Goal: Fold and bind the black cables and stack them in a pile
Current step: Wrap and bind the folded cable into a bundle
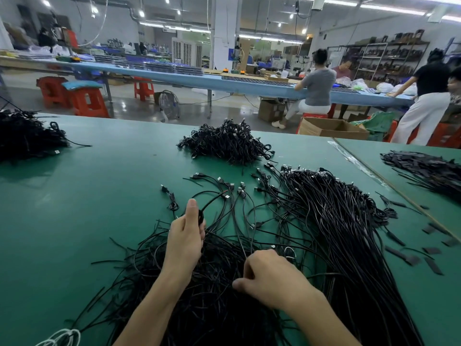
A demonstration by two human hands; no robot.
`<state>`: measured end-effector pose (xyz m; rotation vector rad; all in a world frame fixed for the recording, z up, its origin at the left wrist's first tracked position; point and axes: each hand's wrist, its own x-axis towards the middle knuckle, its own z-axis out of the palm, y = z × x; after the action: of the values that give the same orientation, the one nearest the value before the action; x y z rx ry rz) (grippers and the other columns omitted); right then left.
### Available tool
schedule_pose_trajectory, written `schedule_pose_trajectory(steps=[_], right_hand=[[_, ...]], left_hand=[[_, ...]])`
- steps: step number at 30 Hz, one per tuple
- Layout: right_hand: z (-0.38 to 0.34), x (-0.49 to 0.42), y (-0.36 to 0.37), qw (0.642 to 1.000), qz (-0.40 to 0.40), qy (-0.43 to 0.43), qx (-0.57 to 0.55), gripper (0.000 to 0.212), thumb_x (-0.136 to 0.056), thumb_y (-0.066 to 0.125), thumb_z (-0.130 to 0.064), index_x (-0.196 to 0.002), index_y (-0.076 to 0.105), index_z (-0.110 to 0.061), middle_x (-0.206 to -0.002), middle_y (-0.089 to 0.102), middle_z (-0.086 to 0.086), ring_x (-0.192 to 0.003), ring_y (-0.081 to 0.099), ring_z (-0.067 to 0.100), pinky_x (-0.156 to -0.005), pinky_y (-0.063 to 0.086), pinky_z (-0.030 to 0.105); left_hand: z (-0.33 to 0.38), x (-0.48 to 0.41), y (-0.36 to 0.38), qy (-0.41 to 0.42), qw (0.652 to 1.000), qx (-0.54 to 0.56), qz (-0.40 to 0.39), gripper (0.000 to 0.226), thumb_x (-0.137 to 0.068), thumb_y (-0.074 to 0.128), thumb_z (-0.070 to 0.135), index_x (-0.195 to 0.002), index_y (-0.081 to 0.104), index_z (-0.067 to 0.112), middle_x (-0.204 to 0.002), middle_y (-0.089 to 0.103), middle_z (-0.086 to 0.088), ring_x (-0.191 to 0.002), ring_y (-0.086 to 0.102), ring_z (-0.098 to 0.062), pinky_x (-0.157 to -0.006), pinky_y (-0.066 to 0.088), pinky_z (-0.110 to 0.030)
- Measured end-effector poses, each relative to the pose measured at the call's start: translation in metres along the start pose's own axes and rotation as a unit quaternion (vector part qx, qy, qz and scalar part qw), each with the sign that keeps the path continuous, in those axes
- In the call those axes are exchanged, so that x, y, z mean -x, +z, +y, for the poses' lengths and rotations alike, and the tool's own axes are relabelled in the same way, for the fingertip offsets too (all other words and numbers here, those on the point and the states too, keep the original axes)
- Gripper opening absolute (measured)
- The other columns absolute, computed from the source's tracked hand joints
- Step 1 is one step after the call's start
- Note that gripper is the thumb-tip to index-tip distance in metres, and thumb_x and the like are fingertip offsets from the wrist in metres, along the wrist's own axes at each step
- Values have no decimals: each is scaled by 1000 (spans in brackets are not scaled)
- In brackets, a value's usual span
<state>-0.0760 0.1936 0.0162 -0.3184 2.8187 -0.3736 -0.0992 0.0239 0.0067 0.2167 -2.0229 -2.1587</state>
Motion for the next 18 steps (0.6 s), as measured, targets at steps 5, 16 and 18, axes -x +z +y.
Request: schedule_pose_trajectory(steps=[5,16,18], right_hand=[[-7,0,7,999,-18,-5,26,25,-89,70,-36,-93,71,-11,-101,68,5,-92,66,25,-81,57,39],[5,8,-44,986,113,27,-120,17,-89,66,-30,-74,67,-21,-75,68,-6,-60,61,4,-62,57,23],[3,8,-50,957,228,-9,-178,18,-90,69,-31,-74,66,-25,-72,66,-11,-67,62,-2,-60,51,11]], left_hand=[[-5,-3,-2,43,999,-16,13,57,-86,54,64,-53,63,18,-46,38,6,-41,29,-8,-41,25,-19],[-3,-4,0,66,996,-25,45,71,-100,40,55,-51,64,10,-42,43,4,-41,33,-10,-45,37,-21],[0,-2,2,63,997,-33,32,71,-103,39,48,-47,61,11,-40,48,4,-38,35,-7,-41,32,-16]])
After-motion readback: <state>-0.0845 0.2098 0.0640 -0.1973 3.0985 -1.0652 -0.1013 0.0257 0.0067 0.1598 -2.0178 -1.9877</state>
